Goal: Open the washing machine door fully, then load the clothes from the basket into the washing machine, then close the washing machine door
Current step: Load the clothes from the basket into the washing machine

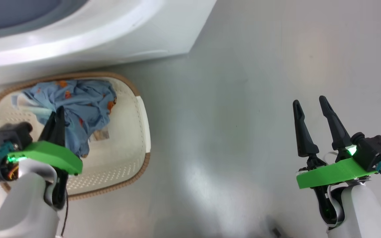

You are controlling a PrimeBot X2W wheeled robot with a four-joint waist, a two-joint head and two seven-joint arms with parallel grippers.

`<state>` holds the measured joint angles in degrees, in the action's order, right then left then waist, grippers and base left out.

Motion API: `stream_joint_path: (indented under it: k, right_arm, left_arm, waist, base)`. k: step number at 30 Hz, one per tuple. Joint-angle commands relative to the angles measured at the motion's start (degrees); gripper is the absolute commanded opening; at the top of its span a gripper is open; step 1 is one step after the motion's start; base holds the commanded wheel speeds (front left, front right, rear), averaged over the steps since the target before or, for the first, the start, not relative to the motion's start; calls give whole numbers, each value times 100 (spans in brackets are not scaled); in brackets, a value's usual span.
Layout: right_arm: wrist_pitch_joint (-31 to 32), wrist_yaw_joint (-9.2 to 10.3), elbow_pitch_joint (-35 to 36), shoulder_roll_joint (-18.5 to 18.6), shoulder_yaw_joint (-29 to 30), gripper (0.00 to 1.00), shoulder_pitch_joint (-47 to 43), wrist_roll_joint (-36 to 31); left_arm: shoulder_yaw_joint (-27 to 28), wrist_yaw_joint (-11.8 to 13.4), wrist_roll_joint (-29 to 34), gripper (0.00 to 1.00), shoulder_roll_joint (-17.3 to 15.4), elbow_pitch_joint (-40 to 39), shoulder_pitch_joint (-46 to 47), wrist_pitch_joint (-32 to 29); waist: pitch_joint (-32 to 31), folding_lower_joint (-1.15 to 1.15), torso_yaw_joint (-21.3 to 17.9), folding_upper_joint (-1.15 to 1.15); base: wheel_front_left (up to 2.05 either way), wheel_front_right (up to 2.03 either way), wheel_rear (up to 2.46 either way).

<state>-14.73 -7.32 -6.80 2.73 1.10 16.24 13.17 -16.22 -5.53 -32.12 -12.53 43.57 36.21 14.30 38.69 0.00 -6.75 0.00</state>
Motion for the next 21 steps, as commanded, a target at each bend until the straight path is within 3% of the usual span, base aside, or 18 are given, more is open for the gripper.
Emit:
stream_joint_path:
  k: [1, 9, 21]
  right_arm:
    - [-27, -17, 72, 15, -77, 100, -260, -75]
    - [-27, -17, -63, 15, -59, 100, -436, -159]
    - [-27, -17, -265, 15, -135, 100, -727, -168]
  left_arm:
    - [258, 47, 167, 0, -163, -246, -250, 69]
    - [744, 173, 892, 0, 193, -1316, -1131, 69]
    - [1175, 176, 1553, 0, 516, -2286, -1955, 70]
  waist:
    - [-449, 0, 155, 0]
    - [-1174, 0, 293, 0]
    - [-2063, 0, 441, 0]
  base:
    - [0, 0, 0]
    - [0, 0, 0]
    - [0, 0, 0]
